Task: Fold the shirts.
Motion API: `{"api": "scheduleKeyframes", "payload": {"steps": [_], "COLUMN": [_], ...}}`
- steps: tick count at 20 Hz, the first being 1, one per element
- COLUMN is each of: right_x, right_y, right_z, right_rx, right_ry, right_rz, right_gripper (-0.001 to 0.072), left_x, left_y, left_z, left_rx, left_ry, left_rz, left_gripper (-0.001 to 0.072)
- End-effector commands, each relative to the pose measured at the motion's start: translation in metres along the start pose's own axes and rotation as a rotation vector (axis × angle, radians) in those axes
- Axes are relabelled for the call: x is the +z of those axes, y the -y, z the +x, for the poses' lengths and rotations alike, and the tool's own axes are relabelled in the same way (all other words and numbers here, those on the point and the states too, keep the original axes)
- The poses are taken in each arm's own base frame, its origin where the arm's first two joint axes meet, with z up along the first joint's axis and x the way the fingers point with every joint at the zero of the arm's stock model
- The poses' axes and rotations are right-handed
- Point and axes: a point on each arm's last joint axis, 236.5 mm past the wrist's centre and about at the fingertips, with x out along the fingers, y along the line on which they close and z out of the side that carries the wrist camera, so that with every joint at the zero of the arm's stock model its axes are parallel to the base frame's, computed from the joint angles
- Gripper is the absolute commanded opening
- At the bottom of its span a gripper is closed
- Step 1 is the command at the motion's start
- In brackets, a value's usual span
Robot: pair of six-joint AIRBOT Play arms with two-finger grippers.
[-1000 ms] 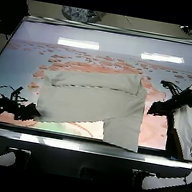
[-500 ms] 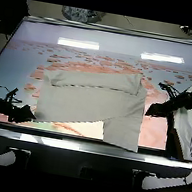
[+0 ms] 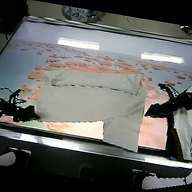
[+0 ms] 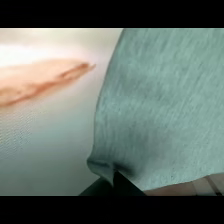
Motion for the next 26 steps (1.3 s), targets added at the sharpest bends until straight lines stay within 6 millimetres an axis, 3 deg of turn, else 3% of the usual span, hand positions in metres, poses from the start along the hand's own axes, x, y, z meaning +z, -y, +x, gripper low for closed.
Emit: {"api": "scheduleKeyframes", "payload": {"steps": [1,4,5,9,11,13,14,16,17,18,19,21,22,23,24,25,26], "right_x": [0.001,0.016,0.024,0.017,0.022,0.028,0.025,0.019,0.025,0.039,0.058,0.092,0.095,0.084,0.056,0.017,-0.031], "right_y": [-0.003,0.002,0.004,0.004,0.010,0.009,0.005,-0.006,-0.012,-0.017,-0.022,-0.055,-0.093,-0.138,-0.191,-0.237,-0.276], "right_z": [0.012,0.035,0.037,0.055,0.062,0.063,0.062,0.047,0.027,-0.006,-0.049,-0.178,-0.257,-0.330,-0.403,-0.456,-0.497], "right_rx": [-0.004,-0.039,-0.032,0.012,0.002,0.010,0.026,0.049,0.025,-0.049,-0.158,-0.454,-0.608,-0.749,-0.901,-1.041,-1.172], "right_ry": [-0.011,0.026,0.060,-0.002,0.009,0.030,0.015,-0.009,0.021,0.091,0.195,0.505,0.705,0.902,1.112,1.272,1.416], "right_rz": [-0.010,-0.030,0.007,0.056,0.065,0.099,0.100,0.021,-0.050,-0.137,-0.211,-0.342,-0.414,-0.479,-0.543,-0.585,-0.588], "right_gripper": [0.0606,0.0600,0.0559,0.0528,0.0422,0.0217,0.0046,0.0046,0.0046,0.0046,0.0046,0.0047,0.0047,0.0048,0.0048,0.0048,0.0048], "left_x": [0.005,0.002,0.000,0.000,0.001,0.011,0.022,0.055,0.072,0.092,0.114,0.139,0.136,0.119,0.086,0.048,0.005], "left_y": [-0.002,0.000,0.001,0.002,0.002,0.005,0.010,0.028,0.042,0.060,0.085,0.147,0.184,0.219,0.253,0.280,0.302], "left_z": [0.001,0.000,-0.001,-0.002,-0.002,-0.009,-0.018,-0.051,-0.076,-0.109,-0.156,-0.277,-0.349,-0.417,-0.483,-0.535,-0.576], "left_rx": [0.013,0.008,0.006,0.005,0.005,0.007,0.008,0.007,0.006,0.010,0.019,0.035,0.035,0.031,0.028,0.016,-0.010], "left_ry": [0.023,0.013,0.006,0.007,0.009,0.035,0.064,0.147,0.200,0.280,0.403,0.722,0.911,1.088,1.271,1.426,1.560], "left_rz": [0.007,0.014,0.029,0.048,0.058,0.083,0.106,0.166,0.210,0.264,0.331,0.455,0.516,0.579,0.652,0.708,0.749], "left_gripper": [0.0034,0.0034,0.0034,0.0034,0.0034,0.0034,0.0033,0.0031,0.0030,0.0030,0.0030,0.0031,0.0032,0.0032,0.0032,0.0032,0.0032]}}
